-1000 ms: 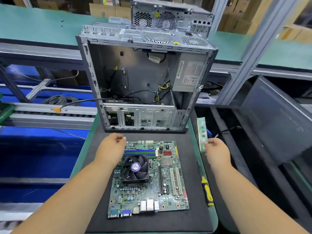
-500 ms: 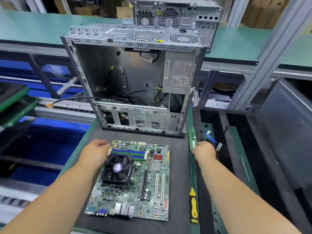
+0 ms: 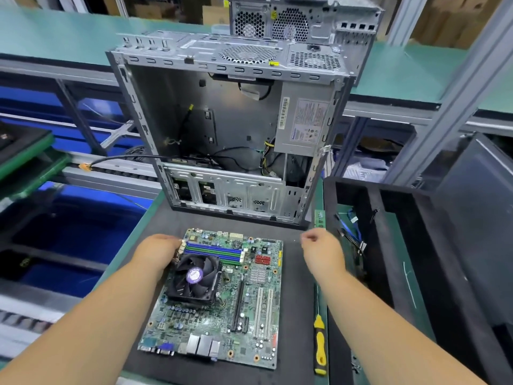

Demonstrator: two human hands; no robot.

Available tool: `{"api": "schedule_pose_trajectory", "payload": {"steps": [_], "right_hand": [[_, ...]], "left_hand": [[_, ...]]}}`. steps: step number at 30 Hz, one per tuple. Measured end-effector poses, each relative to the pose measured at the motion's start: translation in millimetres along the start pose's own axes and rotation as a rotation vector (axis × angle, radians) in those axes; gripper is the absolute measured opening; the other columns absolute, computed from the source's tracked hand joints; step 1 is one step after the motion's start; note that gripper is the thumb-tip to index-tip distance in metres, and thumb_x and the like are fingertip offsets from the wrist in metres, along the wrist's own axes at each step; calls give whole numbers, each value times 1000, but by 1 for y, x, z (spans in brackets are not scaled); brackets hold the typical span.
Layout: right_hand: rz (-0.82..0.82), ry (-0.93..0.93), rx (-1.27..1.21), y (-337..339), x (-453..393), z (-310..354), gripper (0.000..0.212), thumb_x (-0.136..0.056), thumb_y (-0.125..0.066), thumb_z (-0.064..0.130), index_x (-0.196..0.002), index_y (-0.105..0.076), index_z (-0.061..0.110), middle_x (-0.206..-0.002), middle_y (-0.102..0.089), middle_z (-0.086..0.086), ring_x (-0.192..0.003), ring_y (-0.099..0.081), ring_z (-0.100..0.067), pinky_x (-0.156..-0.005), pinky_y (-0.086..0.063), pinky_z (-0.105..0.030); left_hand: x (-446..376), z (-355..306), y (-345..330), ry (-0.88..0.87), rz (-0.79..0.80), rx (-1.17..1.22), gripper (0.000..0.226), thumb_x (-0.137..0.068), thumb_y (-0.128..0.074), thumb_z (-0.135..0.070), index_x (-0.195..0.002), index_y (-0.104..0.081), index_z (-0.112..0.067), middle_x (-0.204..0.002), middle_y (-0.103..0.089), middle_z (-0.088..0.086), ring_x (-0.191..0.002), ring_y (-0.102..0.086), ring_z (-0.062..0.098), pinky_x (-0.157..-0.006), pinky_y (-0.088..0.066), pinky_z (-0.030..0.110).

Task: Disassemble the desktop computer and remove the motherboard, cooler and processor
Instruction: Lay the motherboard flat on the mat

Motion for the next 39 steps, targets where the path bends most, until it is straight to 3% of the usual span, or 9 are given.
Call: {"api": "schedule_pose_trajectory", "payload": {"steps": [5, 7, 13, 18, 21, 27, 31, 35, 39], "right_hand": [[331, 82, -1, -72, 31, 43, 16, -92, -60, 28, -80, -69, 34, -77, -64, 19, -63, -59, -8, -56, -45, -22], [376, 93, 22, -89, 40, 51, 17, -92, -59, 26, -83, -73, 27, -76, -62, 23, -73, -64, -13, -66, -52, -28], [318, 42, 33, -92, 49, 54, 17, -90, -61, 20, -91, -78, 20, -89, -72, 9, -88, -68, -25, -77, -55, -35], [267, 59, 89, -97, 52, 61, 18, -85, -57, 10, -86, -73, 2, -98, -71, -15, -93, -64, -38, -79, -57, -44], [263, 91, 166, -101, 53, 68, 20, -84, -53, 7, -85, -71, 0, -97, -70, -20, -92, -64, -39, -76, -56, -45], [321, 66, 209, -92, 48, 67, 19, -91, -55, 21, -89, -74, 21, -90, -69, 13, -77, -65, -14, -68, -51, -26], [160, -9, 172, -49, 52, 46, 13, -90, -58, 24, -98, -68, 28, -90, -66, 11, -65, -59, -5, -54, -44, -21], [6, -112, 323, 11, 68, 7, 3, -86, -61, 27, -88, -60, 28, -89, -65, 5, -76, -61, -16, -66, -45, -29], [137, -292, 459, 32, 90, -36, 22, -83, -68, 30, -87, -52, 16, -79, -63, 0, -65, -56, -18, -58, -40, -28]], "left_hand": [[-3, -9, -1, 17, 19, -176, 23, -86, -67, -21, -98, -72, -3, -106, -68, 19, -101, -61, 34, -90, -50, 38], [-4, -9, -1, -3, 37, -148, 19, -85, -67, -19, -97, -72, -5, -103, -69, 18, -97, -64, 32, -87, -52, 37], [-2, -13, 1, -50, 72, -223, 20, -85, -63, -20, -93, -75, -6, -96, -71, 14, -88, -64, 28, -85, -53, 37], [1, -19, 1, -49, 100, -224, 21, -87, -61, -19, -66, -60, -15, -79, -62, 8, -78, -57, 28, -79, -51, 38], [2, -21, -4, -95, 160, -294, 18, -87, -58, -15, -72, -61, -7, -79, -60, 16, -76, -48, 25, -71, -44, 36], [-1, -17, -5, -94, 222, -151, 20, -89, -57, -25, -90, -66, -7, -100, -65, 11, -89, -57, 28, -87, -47, 40], [13, -24, 3, -272, 130, -205, 43, -91, -54, -37, -131, -55, -21, -134, -53, 5, -117, -54, 26, -99, -42, 38], [43, -47, 6, -502, 82, -183, 38, -91, -56, -34, -129, -55, -28, -130, -49, 0, -115, -54, 18, -98, -43, 37], [81, -70, -3, -682, 119, -171, 31, -91, -58, -29, -122, -59, -31, -121, -49, -9, -108, -54, 8, -88, -36, 19]]}}
Point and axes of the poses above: each hand's wrist, its own x-axis away from the middle knuckle, its own y-axis out of the back of the hand, z = x × y, the point moved 10 cm from there along -x, towards the middle knuckle
